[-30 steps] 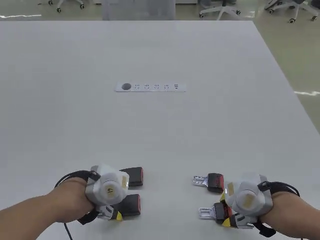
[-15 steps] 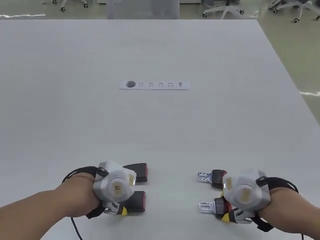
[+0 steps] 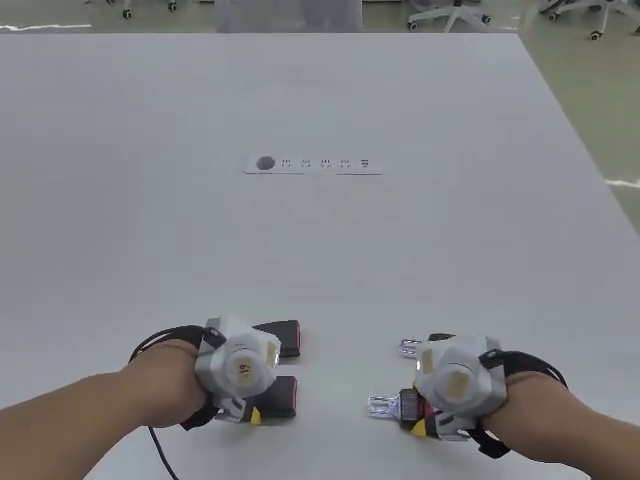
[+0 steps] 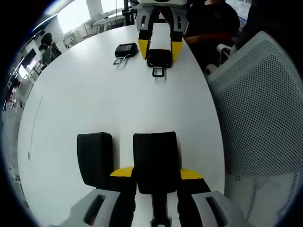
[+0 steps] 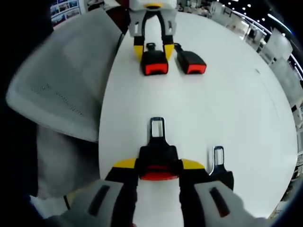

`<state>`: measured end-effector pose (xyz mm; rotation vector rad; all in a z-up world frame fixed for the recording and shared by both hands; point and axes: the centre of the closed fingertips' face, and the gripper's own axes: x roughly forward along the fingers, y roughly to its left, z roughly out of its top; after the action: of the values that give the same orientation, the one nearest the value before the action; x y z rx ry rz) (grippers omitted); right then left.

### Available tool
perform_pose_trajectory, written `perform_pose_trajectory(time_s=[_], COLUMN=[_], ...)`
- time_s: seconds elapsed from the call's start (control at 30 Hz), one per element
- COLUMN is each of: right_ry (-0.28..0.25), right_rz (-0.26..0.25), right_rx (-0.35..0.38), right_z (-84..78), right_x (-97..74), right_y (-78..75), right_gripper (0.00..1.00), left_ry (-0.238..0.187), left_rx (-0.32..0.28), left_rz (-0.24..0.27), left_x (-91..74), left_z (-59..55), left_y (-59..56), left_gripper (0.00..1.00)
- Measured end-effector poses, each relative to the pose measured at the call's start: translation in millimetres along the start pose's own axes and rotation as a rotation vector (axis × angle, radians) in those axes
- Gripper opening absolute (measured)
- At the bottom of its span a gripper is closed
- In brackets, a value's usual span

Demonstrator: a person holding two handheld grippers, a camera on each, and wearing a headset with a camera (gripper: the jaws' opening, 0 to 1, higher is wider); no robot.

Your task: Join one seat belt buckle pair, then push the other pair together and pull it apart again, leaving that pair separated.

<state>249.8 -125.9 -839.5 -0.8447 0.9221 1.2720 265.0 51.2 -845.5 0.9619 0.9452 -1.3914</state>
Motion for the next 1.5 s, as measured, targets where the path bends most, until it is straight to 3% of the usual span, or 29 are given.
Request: perform_pose_trajectory(time_s=[0.2, 0.63, 1.13, 1.5], right_ry=[-0.031, -0.055, -0.082, -0.092], right_rz=[0.005, 0.01, 0.005, 0.02], right_rx=[-0.017, -0.037, -0.056, -0.066], right_z=[30.5, 70.3, 92.8, 100.3], right_x=[13.1, 31.2, 39.0, 41.6], right_y=[1.3, -2.2, -0.9, -2.1], right_gripper=[0.33, 0.33, 0.32, 0.3], left_ry=[0.001, 0.023, 0.038, -0.008], left_rx=[-0.005, 0.012, 0.027, 0.035], left_rz=[0.002, -0.003, -0.006, -0.009], left_x=[0.0, 0.1, 0.3, -0.8], left_z=[0.4, 0.1, 0.8, 0.5], left_y=[-0.2, -1.2, -1.7, -0.7], left_gripper=[0.34, 0.34, 0.34, 0.33])
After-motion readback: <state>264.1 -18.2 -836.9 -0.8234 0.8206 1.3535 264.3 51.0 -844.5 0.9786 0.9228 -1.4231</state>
